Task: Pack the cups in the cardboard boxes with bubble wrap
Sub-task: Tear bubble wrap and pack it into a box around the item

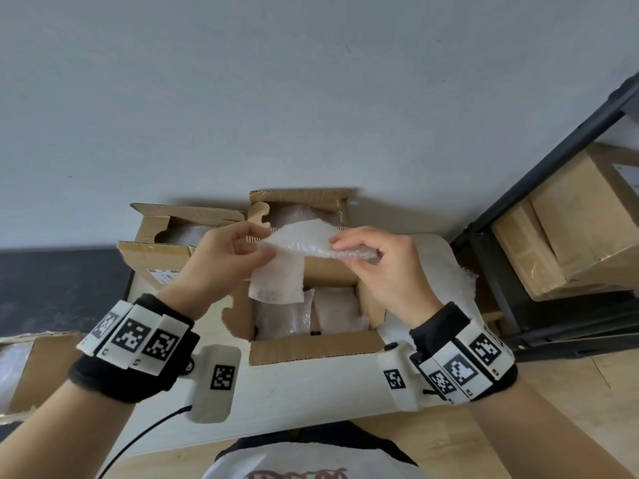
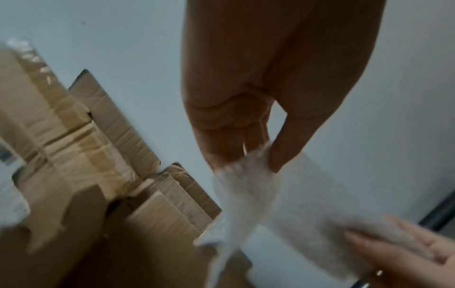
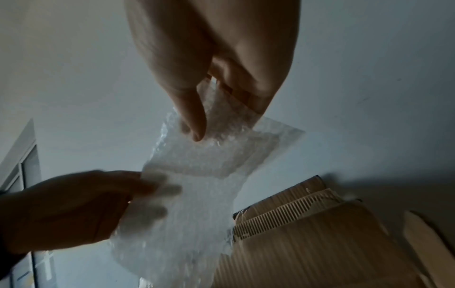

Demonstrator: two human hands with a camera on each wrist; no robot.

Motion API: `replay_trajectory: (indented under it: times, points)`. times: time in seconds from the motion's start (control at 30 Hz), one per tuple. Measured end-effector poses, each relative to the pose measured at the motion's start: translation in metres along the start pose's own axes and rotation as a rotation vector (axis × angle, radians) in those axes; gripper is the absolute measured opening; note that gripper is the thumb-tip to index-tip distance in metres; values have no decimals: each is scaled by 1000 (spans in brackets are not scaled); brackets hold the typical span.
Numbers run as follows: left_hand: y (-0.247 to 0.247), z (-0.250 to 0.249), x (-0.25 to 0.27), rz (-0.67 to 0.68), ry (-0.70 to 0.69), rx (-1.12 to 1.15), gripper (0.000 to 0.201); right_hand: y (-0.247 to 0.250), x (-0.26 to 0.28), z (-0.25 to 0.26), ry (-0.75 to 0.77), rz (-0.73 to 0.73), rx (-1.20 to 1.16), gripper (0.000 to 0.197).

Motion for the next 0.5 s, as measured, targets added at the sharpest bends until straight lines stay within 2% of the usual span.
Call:
replay_trajectory:
  times: [0.07, 0.13, 0.2, 0.3, 0.4, 0.43, 0.5]
  points:
    - [3, -10, 4, -43, -249, -293, 16, 5, 0, -9, 3, 0, 29, 19]
    - [-7, -18, 15, 16, -553, -586, 25, 7, 1, -21, 3, 23, 78, 22]
    - [-18, -12, 25, 94, -776, -794, 22, 0, 7, -36, 0, 75, 161, 23]
    - [-26, 11, 32, 209, -875, -967, 17, -20, 21, -52, 84, 188, 400, 22]
    - [-46, 43, 44, 421, -951, -1118, 11, -42, 33, -52, 318, 270, 666, 18]
    - [-49, 50, 46, 455, -980, -1143, 10, -46, 35, -49, 409, 252, 740, 17]
    - [-47, 52, 45, 416, -1030, -1158, 9, -45, 38, -43, 550, 163, 842, 14]
Point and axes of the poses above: each hand's wrist, its own x-axis away from the middle knuckle, its own y-axis out of the back of the hand, z = x × y, the point moved 7 cm from there along -x, towards the middle knuckle, and after that the axes turned 11 degrees about x, right-handed, at the moved point
